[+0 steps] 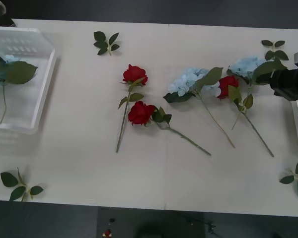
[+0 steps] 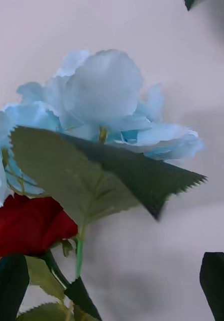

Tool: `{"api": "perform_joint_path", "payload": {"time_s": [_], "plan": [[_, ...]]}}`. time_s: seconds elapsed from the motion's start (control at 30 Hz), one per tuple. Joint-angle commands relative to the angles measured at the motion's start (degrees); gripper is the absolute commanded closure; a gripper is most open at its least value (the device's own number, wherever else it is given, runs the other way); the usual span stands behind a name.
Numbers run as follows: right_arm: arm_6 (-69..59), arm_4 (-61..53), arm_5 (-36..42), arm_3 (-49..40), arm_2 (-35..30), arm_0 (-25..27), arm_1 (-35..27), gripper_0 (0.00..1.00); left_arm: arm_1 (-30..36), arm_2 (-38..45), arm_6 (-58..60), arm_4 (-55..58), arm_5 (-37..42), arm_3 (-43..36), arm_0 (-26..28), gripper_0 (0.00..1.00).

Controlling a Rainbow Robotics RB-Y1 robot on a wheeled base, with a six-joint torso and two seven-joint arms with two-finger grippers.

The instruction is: Put the red flowers into the right box and the blue flowers into the left box

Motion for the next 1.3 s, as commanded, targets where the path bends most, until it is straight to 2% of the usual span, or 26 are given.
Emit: {"api": "perform_joint_path", "payload": {"time_s": [0.03,0.1,0.27,0.37,0.4,0.43,0.47,0.5,0.53,0.57,0.73,0.87,0.97,1.13,1.3], "plan": [[-5.04,2.0,-0.33,2.25,-1.85,-2.73,3.3,0.0,3.19,-0.03,1.05,0.68,-0.67,-0.71,-1.27,0.05],[-6.62,3.67,-0.68,2.69,-1.85,-3.17,4.17,0.0,3.27,-0.64,1.14,1.82,-0.49,-0.8,-1.54,0.03],[-11.37,9.56,-2.08,3.04,-1.85,-3.79,6.37,0.0,3.89,-3.45,0.53,8.24,6.8,-0.88,-3.73,0.0],[-14.01,12.29,-2.43,3.04,-1.85,-4.05,7.16,0.0,3.89,-5.91,0.35,9.03,11.81,-2.29,-6.72,0.0],[-15.06,12.9,-2.61,3.04,-1.85,-4.14,7.51,0.03,3.89,-7.14,0.35,9.03,13.48,-2.82,-8.13,0.0],[-15.94,13.43,-2.87,3.04,-1.85,-4.14,7.69,0.28,3.89,-8.81,0.61,9.03,14.89,-2.99,-9.89,0.0],[-16.29,13.6,-2.96,3.04,-1.85,-4.14,7.87,0.43,3.89,-9.87,0.79,9.03,15.42,-2.9,-10.85,0.0],[-16.99,13.69,-3.23,3.04,-1.85,-4.14,7.95,0.74,3.89,-12.24,1.05,8.5,16.21,-2.99,-12.7,0.0],[-17.43,13.69,-3.4,3.04,-1.85,-4.14,8.22,0.97,3.8,-14.53,1.49,7.97,16.82,-2.9,-14.46,0.0],[-17.52,13.78,-3.49,3.04,-1.85,-4.14,8.31,1.0,3.8,-15.76,1.76,7.8,16.91,-2.99,-15.25,0.0],[-17.7,13.69,-3.93,3.04,-1.85,-4.14,8.39,1.0,2.13,-26.66,9.31,4.02,17.09,-3.52,-22.28,0.0],[-17.78,12.99,-4.28,3.04,-1.85,-4.14,8.39,1.0,-1.21,-32.11,16.35,-2.4,16.73,-7.21,-24.3,0.0],[-17.7,10.88,-5.16,3.04,-1.85,-4.23,8.39,1.0,-4.9,-35.71,22.32,-8.37,16.03,-10.2,-24.3,0.0],[-16.73,6.4,-6.13,3.04,-2.2,-4.23,7.95,1.0,-11.58,-39.93,28.83,-16.72,15.5,-10.29,-23.51,0.0],[-15.06,1.56,-6.04,0.22,-2.47,-4.05,5.49,1.0,-18.35,-42.83,33.13,-25.51,9.88,-10.38,-18.85,0.0]]}}
